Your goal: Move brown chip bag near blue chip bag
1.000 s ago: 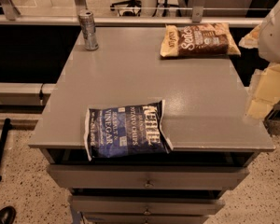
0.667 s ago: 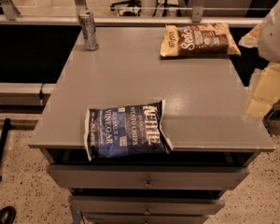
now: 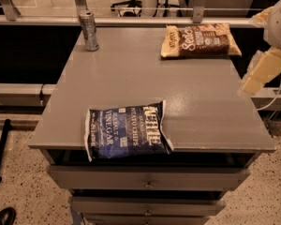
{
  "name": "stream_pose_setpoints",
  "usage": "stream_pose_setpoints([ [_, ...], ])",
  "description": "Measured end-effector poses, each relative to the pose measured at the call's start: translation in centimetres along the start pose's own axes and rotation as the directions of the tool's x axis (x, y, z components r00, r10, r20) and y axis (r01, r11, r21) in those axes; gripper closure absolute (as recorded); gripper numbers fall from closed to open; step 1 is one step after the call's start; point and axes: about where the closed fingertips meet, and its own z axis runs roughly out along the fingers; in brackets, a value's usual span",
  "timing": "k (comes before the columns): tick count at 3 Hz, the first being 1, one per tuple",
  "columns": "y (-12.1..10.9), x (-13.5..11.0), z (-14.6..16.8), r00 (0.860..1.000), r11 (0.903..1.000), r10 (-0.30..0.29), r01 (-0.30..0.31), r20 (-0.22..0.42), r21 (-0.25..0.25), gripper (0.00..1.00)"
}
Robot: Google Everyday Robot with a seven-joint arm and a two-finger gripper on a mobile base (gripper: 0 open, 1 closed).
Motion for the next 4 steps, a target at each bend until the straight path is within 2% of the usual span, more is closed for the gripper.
stream_pose_setpoints([
  [1, -5.8, 0.0, 2.7, 0.998, 0.9958, 0.014, -0.019, 0.063, 0.089, 0.00],
  [2, -11.0, -0.4, 6.8, 0.991, 0.9915, 0.016, -0.033, 0.129, 0.126, 0.00],
  [3, -15.0, -0.5, 12.2, 0.981, 0.9926, 0.036, -0.057, 0.188, 0.108, 0.00],
  [4, -17.2, -0.1, 16.1, 0.964, 0.9907, 0.089, -0.112, 0.249, 0.078, 0.00],
])
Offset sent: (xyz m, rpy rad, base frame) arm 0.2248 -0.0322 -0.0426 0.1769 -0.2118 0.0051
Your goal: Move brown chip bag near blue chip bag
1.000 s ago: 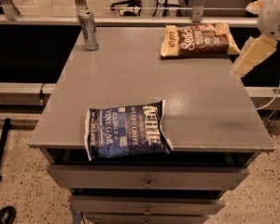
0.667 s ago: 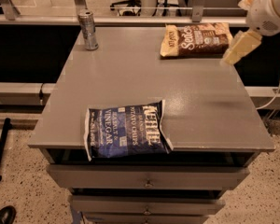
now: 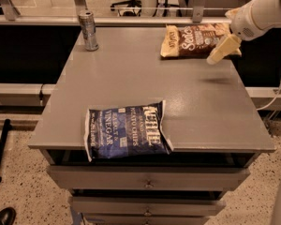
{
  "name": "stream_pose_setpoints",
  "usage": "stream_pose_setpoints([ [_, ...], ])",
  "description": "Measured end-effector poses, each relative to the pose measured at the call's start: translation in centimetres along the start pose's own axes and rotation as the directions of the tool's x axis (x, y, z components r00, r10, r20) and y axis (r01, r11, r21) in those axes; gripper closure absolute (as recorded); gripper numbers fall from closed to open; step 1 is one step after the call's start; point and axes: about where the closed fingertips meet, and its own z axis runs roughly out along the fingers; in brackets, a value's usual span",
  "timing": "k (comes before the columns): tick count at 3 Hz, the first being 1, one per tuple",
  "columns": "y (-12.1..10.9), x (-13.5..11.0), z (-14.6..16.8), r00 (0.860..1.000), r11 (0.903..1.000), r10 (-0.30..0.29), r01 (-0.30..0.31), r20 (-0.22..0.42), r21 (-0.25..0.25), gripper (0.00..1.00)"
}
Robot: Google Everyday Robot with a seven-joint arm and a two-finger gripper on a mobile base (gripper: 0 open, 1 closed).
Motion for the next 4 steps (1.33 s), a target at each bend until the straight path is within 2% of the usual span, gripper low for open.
stream_pose_setpoints([
  [1, -1.6, 1.3, 3.5, 0.997, 0.9978, 0.065, -0.065, 0.050, -0.008, 0.00],
  [2, -2.3, 2.0, 4.9, 0.994, 0.9959, 0.091, -0.090, 0.063, -0.006, 0.00],
  [3, -2.8, 2.5, 5.7, 0.993, 0.9952, 0.097, -0.098, 0.072, 0.002, 0.18],
  [4, -3.0, 2.6, 6.1, 0.993, 0.9956, 0.093, -0.094, 0.076, 0.005, 0.41],
])
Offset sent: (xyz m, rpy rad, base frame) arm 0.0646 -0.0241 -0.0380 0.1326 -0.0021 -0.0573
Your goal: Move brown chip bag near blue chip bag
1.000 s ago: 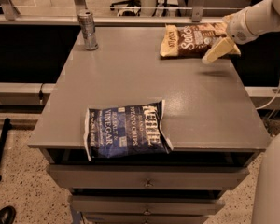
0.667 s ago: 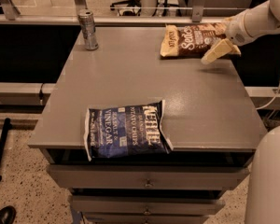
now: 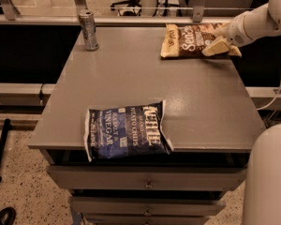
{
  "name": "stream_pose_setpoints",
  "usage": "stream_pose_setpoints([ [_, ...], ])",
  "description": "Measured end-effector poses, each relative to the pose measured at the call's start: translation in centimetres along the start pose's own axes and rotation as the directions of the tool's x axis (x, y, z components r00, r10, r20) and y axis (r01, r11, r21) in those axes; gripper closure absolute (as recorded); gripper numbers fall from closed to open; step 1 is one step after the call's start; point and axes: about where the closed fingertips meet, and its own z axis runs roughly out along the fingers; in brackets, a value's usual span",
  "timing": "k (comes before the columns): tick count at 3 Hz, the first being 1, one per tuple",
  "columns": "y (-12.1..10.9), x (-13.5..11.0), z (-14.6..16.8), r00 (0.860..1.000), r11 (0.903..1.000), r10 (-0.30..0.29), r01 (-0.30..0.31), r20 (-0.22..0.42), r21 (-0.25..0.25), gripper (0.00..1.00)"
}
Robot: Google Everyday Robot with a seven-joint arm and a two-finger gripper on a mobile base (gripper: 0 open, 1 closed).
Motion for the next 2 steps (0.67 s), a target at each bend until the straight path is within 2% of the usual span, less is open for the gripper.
stream_pose_setpoints([
  [1, 0.1, -0.4, 0.2, 1.000, 0.9998, -0.018, 0.018, 0.002, -0.003, 0.65],
  [2, 0.7, -2.5, -0.1, 0.997, 0.9968, -0.079, 0.080, 0.015, -0.008, 0.88],
])
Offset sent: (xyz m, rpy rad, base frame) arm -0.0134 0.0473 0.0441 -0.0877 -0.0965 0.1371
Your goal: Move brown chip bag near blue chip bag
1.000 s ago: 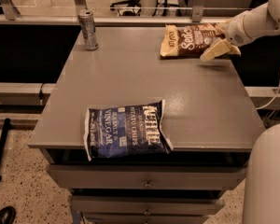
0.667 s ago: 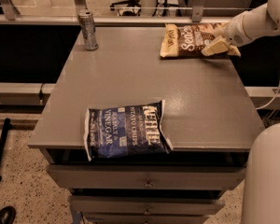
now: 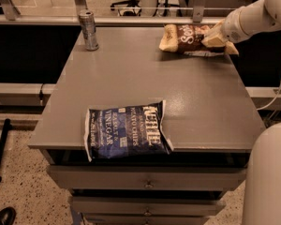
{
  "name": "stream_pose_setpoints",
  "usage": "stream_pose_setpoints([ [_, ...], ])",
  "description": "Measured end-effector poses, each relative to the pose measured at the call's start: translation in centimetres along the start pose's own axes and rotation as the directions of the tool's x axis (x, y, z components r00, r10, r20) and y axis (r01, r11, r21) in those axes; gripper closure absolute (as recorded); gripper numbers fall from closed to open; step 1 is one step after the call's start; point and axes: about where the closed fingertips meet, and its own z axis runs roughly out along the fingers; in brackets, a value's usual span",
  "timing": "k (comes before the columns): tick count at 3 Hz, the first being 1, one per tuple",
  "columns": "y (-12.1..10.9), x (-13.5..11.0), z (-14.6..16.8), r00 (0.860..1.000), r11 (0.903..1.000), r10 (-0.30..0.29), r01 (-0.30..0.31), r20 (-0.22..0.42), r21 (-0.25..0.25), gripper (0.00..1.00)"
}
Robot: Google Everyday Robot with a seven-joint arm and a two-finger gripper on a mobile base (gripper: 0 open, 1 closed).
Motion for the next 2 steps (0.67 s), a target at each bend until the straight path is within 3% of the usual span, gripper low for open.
stream_pose_setpoints([
  [1, 0.8, -3.6, -1.3, 0.998, 0.9985, -0.054, 0.054, -0.010, -0.002, 1.00],
  [2, 2.2, -7.3, -4.1, 0.995, 0.9949, -0.099, 0.099, -0.030, 0.017, 1.00],
])
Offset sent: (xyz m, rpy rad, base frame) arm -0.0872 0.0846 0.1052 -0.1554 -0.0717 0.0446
